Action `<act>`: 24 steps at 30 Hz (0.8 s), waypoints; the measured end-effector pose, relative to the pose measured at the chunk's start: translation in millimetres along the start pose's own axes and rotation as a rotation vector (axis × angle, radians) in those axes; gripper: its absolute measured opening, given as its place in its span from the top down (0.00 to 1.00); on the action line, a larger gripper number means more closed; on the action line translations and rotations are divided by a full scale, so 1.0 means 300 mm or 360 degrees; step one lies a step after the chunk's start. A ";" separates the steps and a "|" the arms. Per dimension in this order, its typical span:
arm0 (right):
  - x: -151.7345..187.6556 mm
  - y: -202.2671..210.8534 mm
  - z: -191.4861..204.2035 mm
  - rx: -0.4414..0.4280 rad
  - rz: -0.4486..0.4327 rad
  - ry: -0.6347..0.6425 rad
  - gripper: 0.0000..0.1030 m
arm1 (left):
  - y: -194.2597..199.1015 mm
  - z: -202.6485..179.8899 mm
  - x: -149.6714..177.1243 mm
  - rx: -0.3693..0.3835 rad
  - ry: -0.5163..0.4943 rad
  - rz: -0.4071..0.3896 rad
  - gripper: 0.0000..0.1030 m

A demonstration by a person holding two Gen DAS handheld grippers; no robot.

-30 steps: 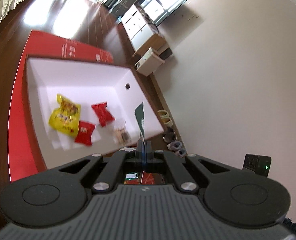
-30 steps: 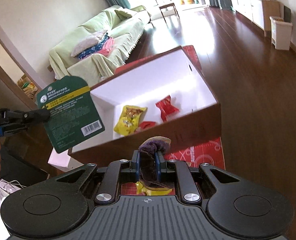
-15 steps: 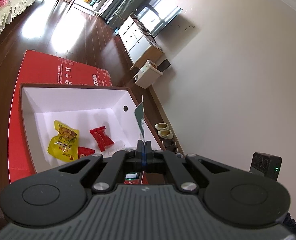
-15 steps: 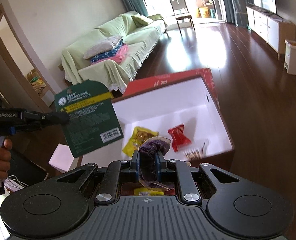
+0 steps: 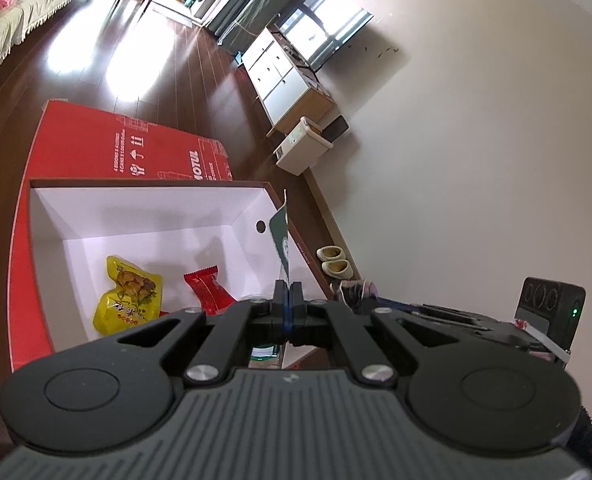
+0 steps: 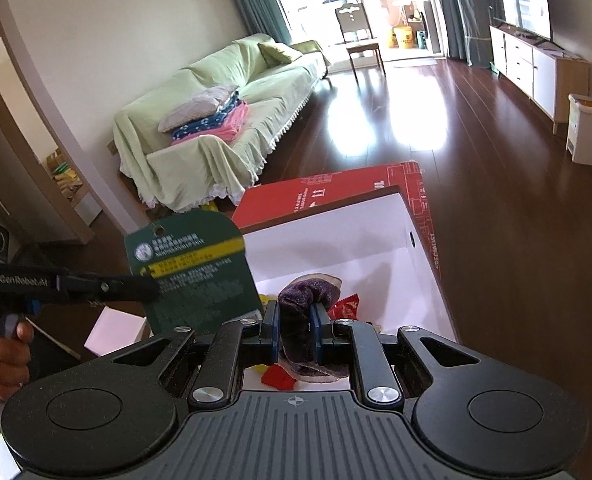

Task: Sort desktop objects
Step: 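Lower the green card into the box and open the left tool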

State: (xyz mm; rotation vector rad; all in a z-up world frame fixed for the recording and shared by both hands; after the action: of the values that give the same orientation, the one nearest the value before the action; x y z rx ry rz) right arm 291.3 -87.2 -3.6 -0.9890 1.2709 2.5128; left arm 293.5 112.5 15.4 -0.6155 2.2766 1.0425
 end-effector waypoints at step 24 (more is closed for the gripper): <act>-0.014 -0.127 -0.108 0.0103 0.0125 -0.0101 0.87 | -0.443 0.187 0.155 -0.0043 0.0192 0.0379 1.00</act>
State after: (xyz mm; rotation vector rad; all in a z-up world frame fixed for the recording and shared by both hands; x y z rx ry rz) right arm 326.1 -87.5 -39.9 -0.8543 1.3884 2.5215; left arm 355.8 69.9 -116.0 -0.4353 2.4913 1.1775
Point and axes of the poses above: each gripper's, at about its wrist camera, not at the fingertips, and y roughly against the way its jaws point, z to its left, x to its underside, the point moved 1 cm from there along -y, roughly the way its jaws point, and after that the axes turned 9 degrees about -y, right-handed, at the moved point
